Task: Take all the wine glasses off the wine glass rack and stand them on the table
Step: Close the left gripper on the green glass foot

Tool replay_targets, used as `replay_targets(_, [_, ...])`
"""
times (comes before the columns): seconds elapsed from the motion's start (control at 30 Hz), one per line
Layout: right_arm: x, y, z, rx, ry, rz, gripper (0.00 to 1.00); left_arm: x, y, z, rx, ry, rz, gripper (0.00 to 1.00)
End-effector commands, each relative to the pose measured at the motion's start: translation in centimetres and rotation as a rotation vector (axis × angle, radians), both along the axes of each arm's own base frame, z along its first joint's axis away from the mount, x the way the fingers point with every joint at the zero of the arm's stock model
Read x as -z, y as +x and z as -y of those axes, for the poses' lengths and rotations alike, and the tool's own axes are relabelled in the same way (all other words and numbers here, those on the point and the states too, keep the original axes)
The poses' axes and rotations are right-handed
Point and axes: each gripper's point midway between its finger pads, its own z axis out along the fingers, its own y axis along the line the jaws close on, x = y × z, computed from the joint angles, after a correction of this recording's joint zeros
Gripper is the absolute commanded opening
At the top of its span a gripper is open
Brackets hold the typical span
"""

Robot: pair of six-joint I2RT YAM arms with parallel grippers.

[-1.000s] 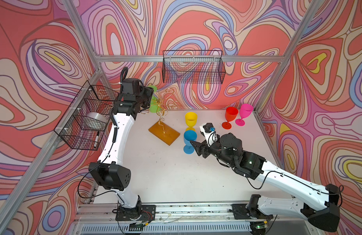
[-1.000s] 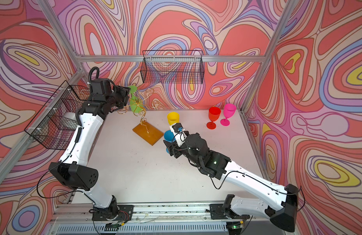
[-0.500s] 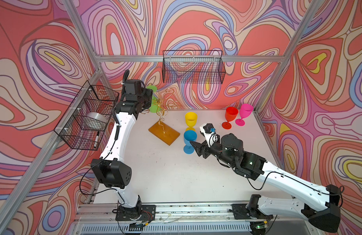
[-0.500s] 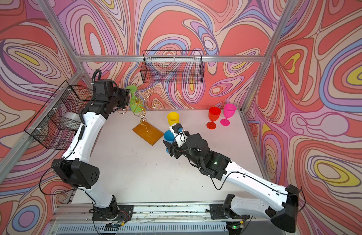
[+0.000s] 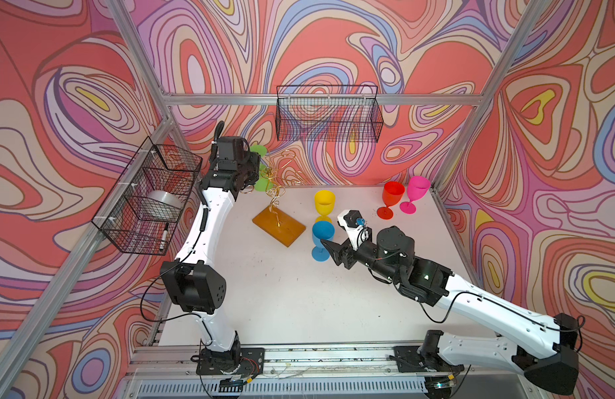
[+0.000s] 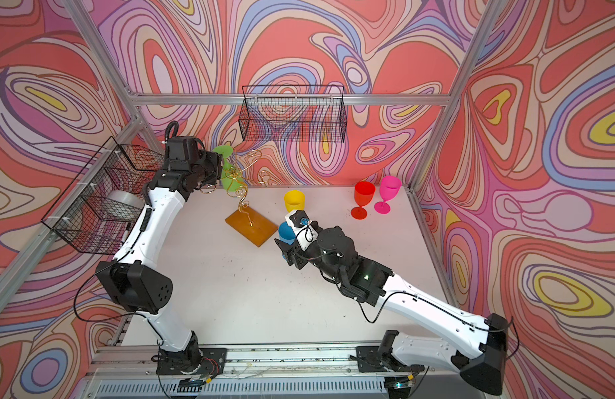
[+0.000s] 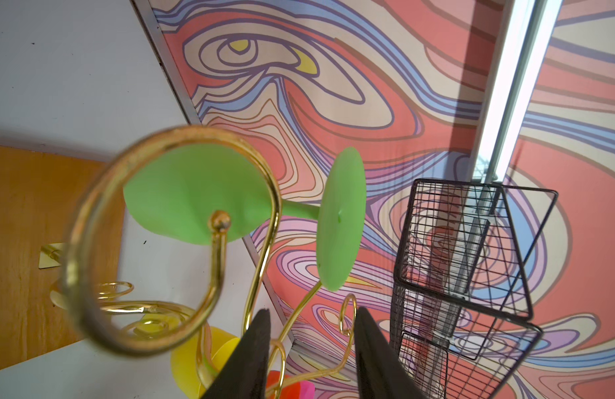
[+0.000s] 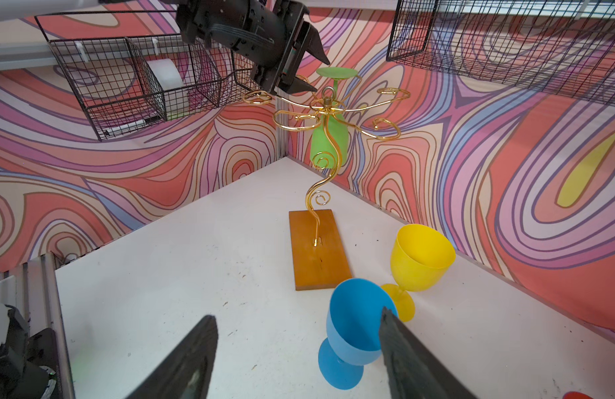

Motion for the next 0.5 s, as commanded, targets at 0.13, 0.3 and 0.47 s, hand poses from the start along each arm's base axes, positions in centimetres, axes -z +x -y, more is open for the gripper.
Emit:
replay_targets(0.13, [-0.1,-0.4,0.0,-0.018,-0.003,0.028,0.78,-0.7,1.0,-0.8,-0.055,0.002,0.029,0.41])
replay_targets(0.3, [0.1,-0.5,0.0,-0.022,-0.005,0.029,0.78,-0.5,1.6,-0.9,-0.067,-0.001,0.035,0.40])
replay_targets(0.47, [0.3,-0.5,0.0,-0.022,-0.007,0.031,0.78,-0.3,2.2,-1.2,-0.087,0.003,0.042,0.40])
